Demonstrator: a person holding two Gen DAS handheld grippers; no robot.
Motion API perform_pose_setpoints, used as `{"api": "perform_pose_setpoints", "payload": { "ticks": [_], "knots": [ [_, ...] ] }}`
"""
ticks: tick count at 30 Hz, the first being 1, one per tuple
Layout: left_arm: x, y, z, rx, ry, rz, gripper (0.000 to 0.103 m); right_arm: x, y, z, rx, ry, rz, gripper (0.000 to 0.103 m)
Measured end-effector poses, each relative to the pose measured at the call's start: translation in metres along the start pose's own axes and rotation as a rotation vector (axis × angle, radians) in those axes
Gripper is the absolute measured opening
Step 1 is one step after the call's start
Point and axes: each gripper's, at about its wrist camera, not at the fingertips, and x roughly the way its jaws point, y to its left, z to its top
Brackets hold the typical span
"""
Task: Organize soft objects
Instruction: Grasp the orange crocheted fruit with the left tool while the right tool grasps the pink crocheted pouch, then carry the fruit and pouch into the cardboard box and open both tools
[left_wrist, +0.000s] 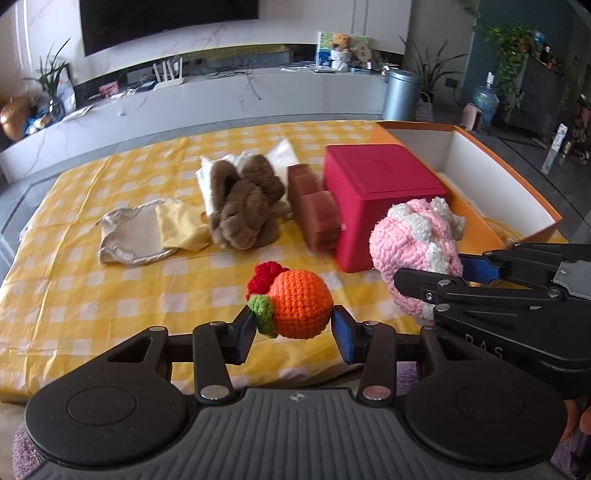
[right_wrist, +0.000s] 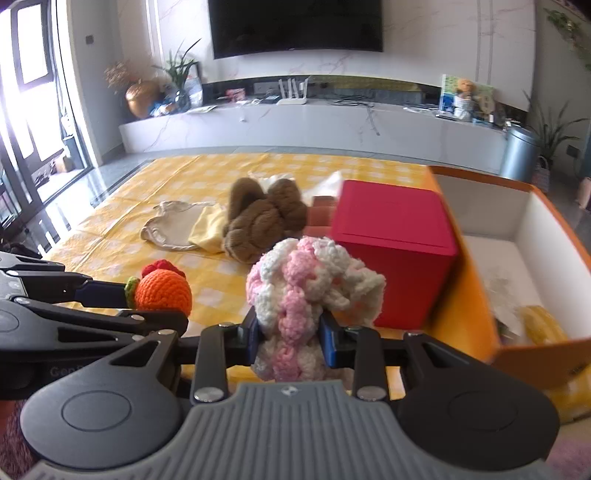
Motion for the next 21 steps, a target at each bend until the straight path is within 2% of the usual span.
{"api": "perform_pose_setpoints", "payload": {
  "ticks": [11,21],
  "knots": [
    [-0.009,-0.065,0.025,0.137,-0.03,-0.083,0.05,-0.05,-0.072,-0.006,0.121,-0.043,-0.061,0.032],
    [0.013,-0.128,0.075,0.303,-0.049,-0.181,0.05,-0.074,-0.136,0.023,0.042,-0.051,-0.161,0.032]
  ]
}}
